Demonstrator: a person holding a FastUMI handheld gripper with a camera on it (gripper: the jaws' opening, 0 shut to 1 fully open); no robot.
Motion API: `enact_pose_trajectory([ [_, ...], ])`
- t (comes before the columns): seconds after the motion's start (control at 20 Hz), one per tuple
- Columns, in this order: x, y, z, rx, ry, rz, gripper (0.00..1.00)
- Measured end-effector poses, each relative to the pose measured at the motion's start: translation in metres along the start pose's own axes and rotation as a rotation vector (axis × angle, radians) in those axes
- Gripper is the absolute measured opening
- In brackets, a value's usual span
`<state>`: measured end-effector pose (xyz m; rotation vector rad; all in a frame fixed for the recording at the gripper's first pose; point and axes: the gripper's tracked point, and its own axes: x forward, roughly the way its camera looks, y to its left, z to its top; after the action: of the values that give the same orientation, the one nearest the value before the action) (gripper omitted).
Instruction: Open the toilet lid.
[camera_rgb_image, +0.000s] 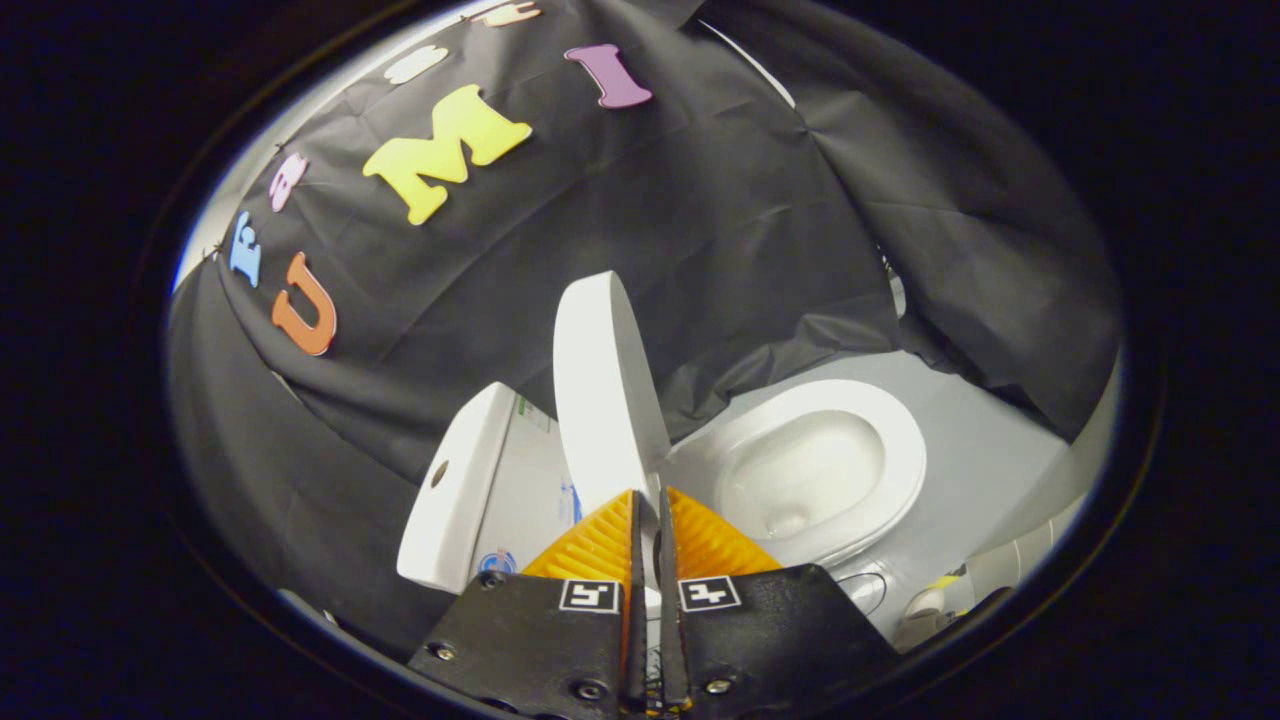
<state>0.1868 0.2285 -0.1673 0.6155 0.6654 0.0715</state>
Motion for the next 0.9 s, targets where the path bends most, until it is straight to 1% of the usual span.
enact_pose_trajectory([
  [0.05, -0.007, 0.028, -0.007, 0.044, 0.025, 0.109, 0.08],
  [0.1, -0.011, 0.038, -0.005, 0.021, 0.031, 0.102, 0.07],
  [0.15, -0.010, 0.035, 0.005, -0.034, -0.038, 0.050, 0.07],
  [0.2, -0.009, 0.030, 0.011, -0.114, -0.063, 0.011, 0.07],
  [0.25, -0.008, 0.017, 0.011, -0.163, -0.063, -0.040, 0.07],
  [0.3, -0.005, 0.007, 0.003, -0.174, -0.041, -0.052, 0.07],
  [0.35, -0.004, -0.006, -0.004, -0.128, -0.009, -0.048, 0.07],
  [0.4, -0.001, -0.015, -0.011, -0.060, 0.038, -0.016, 0.07],
  [0.45, 0.005, -0.029, -0.014, -0.004, 0.078, -0.001, 0.07],
  [0.5, 0.009, -0.040, -0.020, 0.038, 0.098, 0.027, 0.07],
  [0.6, 0.000, -0.064, -0.026, 0.099, 0.120, 0.073, 0.07],
  [0.65, -0.006, -0.073, -0.026, 0.155, 0.129, 0.099, 0.07],
  [0.75, -0.019, -0.090, -0.016, 0.246, 0.119, 0.147, 0.07],
  [0.8, -0.024, -0.100, -0.013, 0.255, 0.119, 0.154, 0.07],
  [0.9, -0.035, -0.120, -0.005, 0.232, 0.100, 0.138, 0.07],
])
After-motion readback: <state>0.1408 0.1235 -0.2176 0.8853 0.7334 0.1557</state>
